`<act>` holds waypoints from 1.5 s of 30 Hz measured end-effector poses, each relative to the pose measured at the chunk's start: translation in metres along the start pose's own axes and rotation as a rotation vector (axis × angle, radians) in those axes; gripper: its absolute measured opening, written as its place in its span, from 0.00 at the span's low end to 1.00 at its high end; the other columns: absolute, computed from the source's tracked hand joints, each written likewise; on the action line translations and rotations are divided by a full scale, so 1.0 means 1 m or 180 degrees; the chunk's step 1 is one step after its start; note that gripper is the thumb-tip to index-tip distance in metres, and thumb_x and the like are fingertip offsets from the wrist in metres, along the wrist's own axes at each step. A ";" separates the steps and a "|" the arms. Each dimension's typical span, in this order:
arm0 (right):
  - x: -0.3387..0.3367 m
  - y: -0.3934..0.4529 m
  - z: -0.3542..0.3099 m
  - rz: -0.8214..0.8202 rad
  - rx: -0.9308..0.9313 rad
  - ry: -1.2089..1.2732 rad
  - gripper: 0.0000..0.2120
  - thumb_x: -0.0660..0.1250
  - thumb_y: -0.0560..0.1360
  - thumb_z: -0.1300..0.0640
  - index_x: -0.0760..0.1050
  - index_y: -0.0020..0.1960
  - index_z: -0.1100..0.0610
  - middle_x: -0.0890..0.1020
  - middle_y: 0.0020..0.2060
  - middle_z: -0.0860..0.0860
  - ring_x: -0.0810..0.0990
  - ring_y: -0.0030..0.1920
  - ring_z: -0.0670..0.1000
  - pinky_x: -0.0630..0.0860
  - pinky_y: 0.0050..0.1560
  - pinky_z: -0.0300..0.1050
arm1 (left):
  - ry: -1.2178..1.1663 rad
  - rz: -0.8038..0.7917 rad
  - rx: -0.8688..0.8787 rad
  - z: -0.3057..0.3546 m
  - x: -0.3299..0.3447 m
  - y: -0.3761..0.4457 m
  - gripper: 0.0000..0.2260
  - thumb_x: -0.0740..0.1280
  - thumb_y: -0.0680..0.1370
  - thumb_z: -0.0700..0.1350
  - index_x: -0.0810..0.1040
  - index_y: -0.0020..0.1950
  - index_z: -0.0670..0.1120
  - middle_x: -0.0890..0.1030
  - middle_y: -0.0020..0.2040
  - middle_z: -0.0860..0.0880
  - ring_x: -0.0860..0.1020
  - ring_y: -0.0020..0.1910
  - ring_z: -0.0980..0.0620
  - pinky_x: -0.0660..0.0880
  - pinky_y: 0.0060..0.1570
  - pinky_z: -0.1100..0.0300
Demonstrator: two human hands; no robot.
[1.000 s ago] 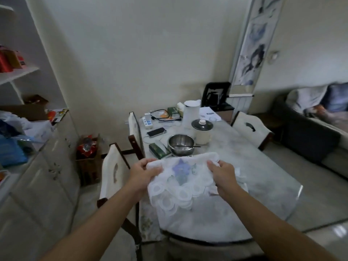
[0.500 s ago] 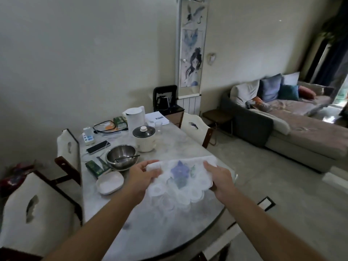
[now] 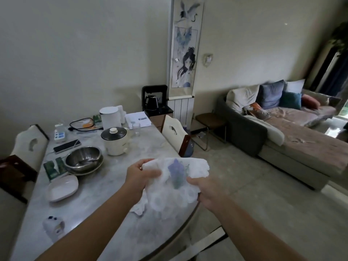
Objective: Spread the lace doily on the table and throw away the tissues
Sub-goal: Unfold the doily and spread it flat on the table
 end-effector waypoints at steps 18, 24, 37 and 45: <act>-0.075 0.176 -0.096 -0.0885 -0.0237 -0.0935 0.15 0.77 0.68 0.59 0.82 0.53 0.60 0.87 0.48 0.56 0.85 0.49 0.58 0.81 0.56 0.58 | 0.0903 -0.0728 -0.1063 -0.052 0.139 0.104 0.12 0.70 0.73 0.35 0.81 0.56 0.36 0.80 0.56 0.31 0.80 0.49 0.39 0.78 0.56 0.45; -0.072 0.217 -0.099 -0.1524 0.0223 -0.0639 0.23 0.77 0.66 0.56 0.80 0.60 0.59 0.85 0.56 0.58 0.83 0.57 0.62 0.79 0.60 0.62 | 0.0293 -0.0172 -0.0776 -0.043 0.153 0.130 0.13 0.68 0.74 0.33 0.79 0.58 0.38 0.83 0.54 0.35 0.82 0.50 0.37 0.81 0.50 0.45; -0.103 0.304 -0.119 -0.2023 -0.0006 -0.1479 0.09 0.69 0.76 0.63 0.80 0.55 0.58 0.86 0.49 0.56 0.84 0.50 0.58 0.82 0.47 0.54 | 0.0734 0.1156 -0.0670 -0.062 0.213 0.148 0.28 0.74 0.72 0.38 0.69 0.69 0.50 0.78 0.56 0.46 0.79 0.49 0.48 0.78 0.41 0.61; -0.134 0.357 -0.126 -0.2174 -0.0040 -0.1858 0.10 0.69 0.75 0.64 0.80 0.56 0.61 0.86 0.49 0.59 0.85 0.50 0.61 0.83 0.52 0.60 | 0.1370 0.0737 -0.0347 -0.072 0.310 0.153 0.36 0.80 0.63 0.37 0.68 0.61 0.61 0.73 0.58 0.56 0.77 0.56 0.58 0.80 0.52 0.61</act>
Point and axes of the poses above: each hand's wrist, its own y-axis towards the middle knuckle, its own x-axis out of the palm, z = x × y, the point moved 8 cm from there along y, towards the middle knuckle
